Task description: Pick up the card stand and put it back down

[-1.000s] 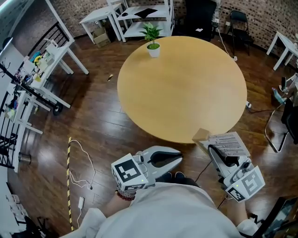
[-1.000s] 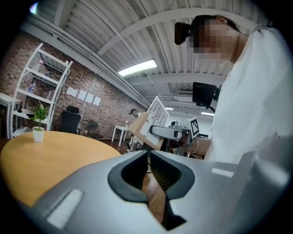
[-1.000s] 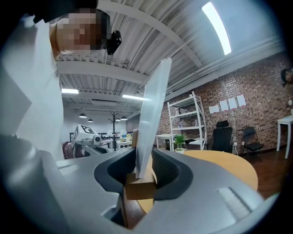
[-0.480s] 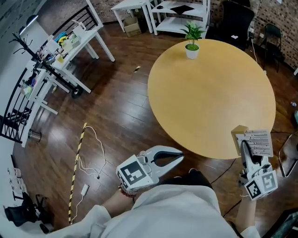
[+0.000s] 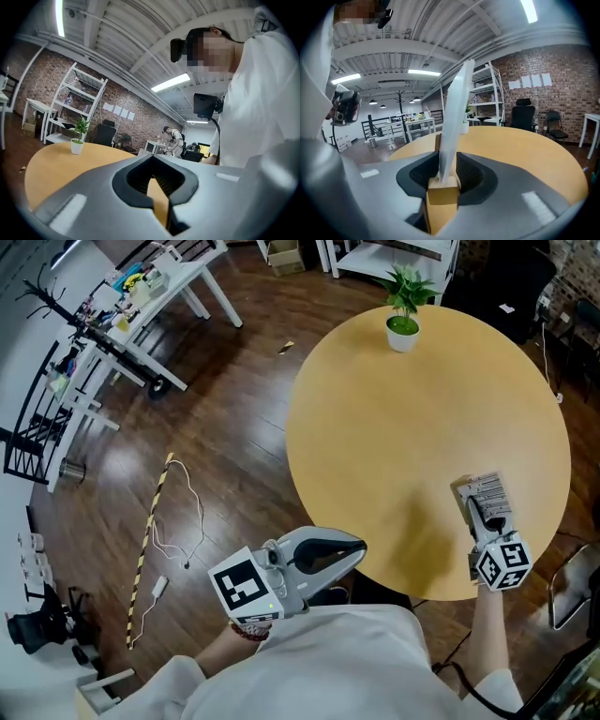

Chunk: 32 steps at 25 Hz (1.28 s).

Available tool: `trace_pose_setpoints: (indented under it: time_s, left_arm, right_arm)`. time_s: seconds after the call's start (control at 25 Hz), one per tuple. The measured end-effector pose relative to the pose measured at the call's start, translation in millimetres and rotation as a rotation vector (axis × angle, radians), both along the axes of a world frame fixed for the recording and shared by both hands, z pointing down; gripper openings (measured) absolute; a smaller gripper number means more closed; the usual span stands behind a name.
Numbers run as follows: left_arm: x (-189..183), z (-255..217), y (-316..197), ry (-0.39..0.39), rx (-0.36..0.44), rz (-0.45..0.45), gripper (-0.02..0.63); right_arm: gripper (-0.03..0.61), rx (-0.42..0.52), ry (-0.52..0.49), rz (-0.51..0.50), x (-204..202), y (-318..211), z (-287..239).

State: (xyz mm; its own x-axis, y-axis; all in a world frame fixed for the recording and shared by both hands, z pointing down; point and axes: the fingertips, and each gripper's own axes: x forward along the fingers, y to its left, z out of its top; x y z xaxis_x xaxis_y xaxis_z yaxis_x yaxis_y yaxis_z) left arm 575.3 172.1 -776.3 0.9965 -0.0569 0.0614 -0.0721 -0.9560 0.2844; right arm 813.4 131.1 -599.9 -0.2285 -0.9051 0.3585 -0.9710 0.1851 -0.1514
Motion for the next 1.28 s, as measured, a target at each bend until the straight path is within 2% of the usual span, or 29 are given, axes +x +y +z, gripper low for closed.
trace_pose_setpoints:
  time_s: [0.08, 0.24, 0.36, 0.6, 0.76, 0.84, 0.92, 0.96, 1.16, 1.28]
  left_arm:
    - [14.9, 1.5, -18.3, -0.018, -0.028, -0.033, 0.000]
    - [28.6, 25.9, -52.5, -0.128, -0.075, -0.102, 0.000]
    - [27.7, 37.3, -76.4, -0.136, -0.115, -0.169, 0.000]
    - [26.6, 58.2, -96.6, -0.144, -0.169, -0.220, 0.000]
    - [26.6, 68.9, -104.3, -0.173, -0.189, -0.239, 0.000]
    - [19.6, 76.2, -107.7, -0.190, -0.205, -0.257, 0.000]
    - [9.0, 85.1, -109.3, -0.196, -0.227, -0.279, 0.000]
    - [3.2, 89.9, -109.9, -0.199, -0.235, -0.292, 0.000]
    - [-18.9, 96.5, -105.0, -0.250, -0.182, -0.321, 0.000]
    - [-32.0, 96.4, -95.6, -0.224, -0.192, -0.320, 0.000]
  right_arm:
    - [0.124, -0.024, 0.009, -0.047, 12.3, -41.7, 19.3]
    - [0.124, -0.069, 0.001, -0.154, 15.3, -114.6, 57.7]
    - [0.124, -0.090, 0.012, -0.244, 5.9, -151.1, 79.1]
    - [0.125, -0.129, 0.117, -0.347, -8.1, -178.9, 113.7]
    - [0.127, -0.164, 0.117, -0.374, -5.3, -183.0, 128.8]
    - [0.135, -0.180, 0.136, -0.369, -3.1, -185.1, 135.4]
    - [0.273, -0.213, 0.167, -0.337, 2.8, -185.4, 145.3]
    - [0.312, -0.226, 0.161, -0.320, 5.3, -184.3, 149.2]
    - [0.326, -0.288, 0.141, -0.249, 24.0, -152.8, 149.3]
    - [0.326, -0.315, 0.139, -0.183, 33.6, -112.0, 142.4]
